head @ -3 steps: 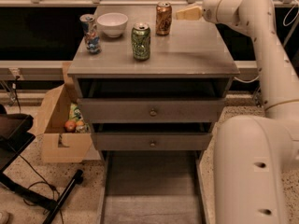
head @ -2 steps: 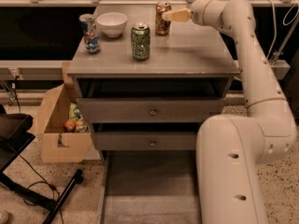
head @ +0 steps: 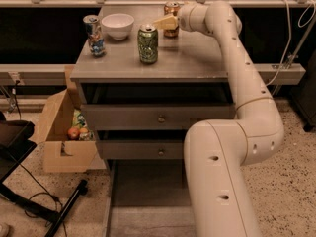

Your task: Place orange can into bottom drawer

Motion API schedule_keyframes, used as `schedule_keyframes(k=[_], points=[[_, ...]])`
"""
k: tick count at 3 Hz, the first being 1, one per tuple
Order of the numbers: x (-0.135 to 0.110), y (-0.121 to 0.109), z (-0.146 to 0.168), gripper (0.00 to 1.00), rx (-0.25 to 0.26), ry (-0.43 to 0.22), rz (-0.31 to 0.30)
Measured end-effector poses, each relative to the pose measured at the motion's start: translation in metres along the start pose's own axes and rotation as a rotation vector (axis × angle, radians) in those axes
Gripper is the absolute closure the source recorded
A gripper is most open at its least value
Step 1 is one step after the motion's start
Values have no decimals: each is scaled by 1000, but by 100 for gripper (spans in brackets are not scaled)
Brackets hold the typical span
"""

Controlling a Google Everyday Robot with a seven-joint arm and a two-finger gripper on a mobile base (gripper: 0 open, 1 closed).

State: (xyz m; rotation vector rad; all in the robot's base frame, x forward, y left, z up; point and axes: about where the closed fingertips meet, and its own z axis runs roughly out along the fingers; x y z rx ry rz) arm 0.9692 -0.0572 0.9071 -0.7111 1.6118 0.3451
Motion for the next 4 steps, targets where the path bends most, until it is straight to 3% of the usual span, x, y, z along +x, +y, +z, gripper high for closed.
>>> schedule_keyframes(k=[2,3,4], points=[[15,11,31,42,19,5,57],[21,11,38,73,28,1,74],[23,21,35,96,-15,10,53]])
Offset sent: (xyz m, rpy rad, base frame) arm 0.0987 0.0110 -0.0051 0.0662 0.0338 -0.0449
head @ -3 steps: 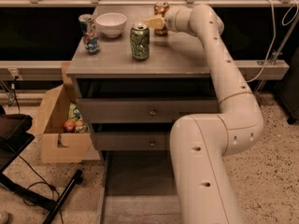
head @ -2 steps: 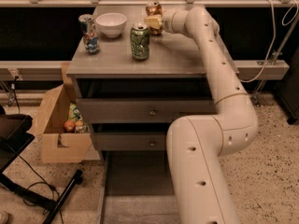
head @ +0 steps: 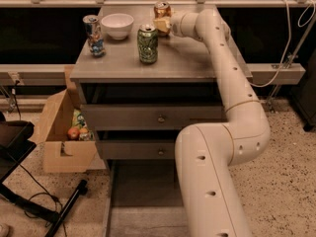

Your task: Place orange can into bottom drawer

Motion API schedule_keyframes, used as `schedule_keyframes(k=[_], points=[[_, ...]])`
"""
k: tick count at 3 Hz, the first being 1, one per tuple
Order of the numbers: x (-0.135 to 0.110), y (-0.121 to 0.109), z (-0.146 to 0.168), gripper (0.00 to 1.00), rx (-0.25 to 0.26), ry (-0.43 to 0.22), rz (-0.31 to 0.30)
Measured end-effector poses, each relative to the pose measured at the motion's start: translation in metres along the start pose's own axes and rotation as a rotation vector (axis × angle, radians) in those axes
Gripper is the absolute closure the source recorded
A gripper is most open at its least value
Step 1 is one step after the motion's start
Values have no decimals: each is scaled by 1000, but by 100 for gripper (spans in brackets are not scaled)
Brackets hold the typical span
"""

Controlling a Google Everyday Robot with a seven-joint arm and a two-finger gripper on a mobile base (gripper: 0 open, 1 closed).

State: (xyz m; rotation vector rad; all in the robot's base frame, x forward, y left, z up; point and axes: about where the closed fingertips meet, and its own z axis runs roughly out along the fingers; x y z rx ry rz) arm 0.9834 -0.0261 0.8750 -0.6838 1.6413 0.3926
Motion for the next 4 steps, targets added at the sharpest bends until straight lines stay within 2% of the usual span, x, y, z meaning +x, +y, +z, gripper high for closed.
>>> schedule_keyframes(k=[1,2,3,4], points=[[1,2,1,100,-3,3,-1],[-24,4,-24,100,-30,40,-11],[-57,-4,-64,100,-16,84,-22],[-81,-35,-142,100,48,167,16]])
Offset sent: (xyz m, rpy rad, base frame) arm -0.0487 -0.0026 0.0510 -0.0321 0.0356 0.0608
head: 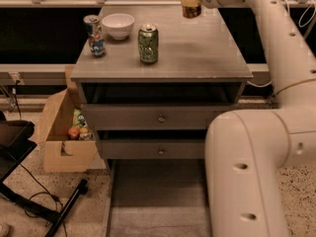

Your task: Place orange can into bottom drawer

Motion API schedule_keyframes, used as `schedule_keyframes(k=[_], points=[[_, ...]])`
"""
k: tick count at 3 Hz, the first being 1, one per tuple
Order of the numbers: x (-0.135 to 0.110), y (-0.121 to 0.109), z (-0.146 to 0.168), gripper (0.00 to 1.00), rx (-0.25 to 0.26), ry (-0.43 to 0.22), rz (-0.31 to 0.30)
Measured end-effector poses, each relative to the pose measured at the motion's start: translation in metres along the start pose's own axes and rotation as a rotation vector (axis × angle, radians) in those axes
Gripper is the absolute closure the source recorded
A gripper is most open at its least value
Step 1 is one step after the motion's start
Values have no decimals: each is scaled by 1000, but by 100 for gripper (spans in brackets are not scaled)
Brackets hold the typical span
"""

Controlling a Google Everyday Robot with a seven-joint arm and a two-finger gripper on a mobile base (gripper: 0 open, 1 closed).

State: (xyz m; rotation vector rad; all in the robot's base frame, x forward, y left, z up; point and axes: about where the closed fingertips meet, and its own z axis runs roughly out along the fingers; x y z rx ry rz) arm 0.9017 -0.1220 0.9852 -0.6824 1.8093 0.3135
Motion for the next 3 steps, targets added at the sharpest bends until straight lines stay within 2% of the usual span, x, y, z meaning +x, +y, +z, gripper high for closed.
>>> schedule_keyframes(k=[1,2,3], points=[[-9,-27,-74,100,46,-30,46],[-54,-54,-189,100,171,-183,1],[-122,-26,-325,100,286,-416,-81]])
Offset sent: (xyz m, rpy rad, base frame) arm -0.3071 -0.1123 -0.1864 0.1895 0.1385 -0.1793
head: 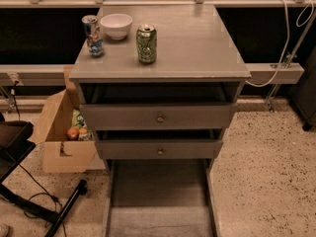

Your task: Place orange can into bottom drawer

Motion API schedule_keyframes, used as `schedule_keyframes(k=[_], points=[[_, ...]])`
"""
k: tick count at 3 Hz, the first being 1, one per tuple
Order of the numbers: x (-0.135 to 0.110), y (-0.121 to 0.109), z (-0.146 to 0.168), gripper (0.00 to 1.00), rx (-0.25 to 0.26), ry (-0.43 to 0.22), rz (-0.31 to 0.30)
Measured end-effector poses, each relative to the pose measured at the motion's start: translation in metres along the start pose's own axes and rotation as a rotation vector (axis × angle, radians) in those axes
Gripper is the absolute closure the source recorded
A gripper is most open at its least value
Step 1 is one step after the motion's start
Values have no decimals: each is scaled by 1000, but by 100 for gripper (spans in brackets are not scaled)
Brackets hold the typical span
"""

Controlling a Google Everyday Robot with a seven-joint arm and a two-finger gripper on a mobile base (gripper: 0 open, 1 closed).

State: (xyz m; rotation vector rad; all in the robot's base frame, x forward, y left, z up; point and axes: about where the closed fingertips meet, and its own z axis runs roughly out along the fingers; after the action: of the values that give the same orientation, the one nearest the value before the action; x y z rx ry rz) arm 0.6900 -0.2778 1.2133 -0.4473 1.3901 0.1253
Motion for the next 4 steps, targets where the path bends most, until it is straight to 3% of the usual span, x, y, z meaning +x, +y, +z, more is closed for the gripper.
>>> schedule_keyframes(k=[1,2,3,4], points=[[61,9,-28,100,7,-6,94],[257,56,-69,100,-100,116,250],[384,120,-116,100,-188,208,337],[484,174,-150,100,-254,313,383]])
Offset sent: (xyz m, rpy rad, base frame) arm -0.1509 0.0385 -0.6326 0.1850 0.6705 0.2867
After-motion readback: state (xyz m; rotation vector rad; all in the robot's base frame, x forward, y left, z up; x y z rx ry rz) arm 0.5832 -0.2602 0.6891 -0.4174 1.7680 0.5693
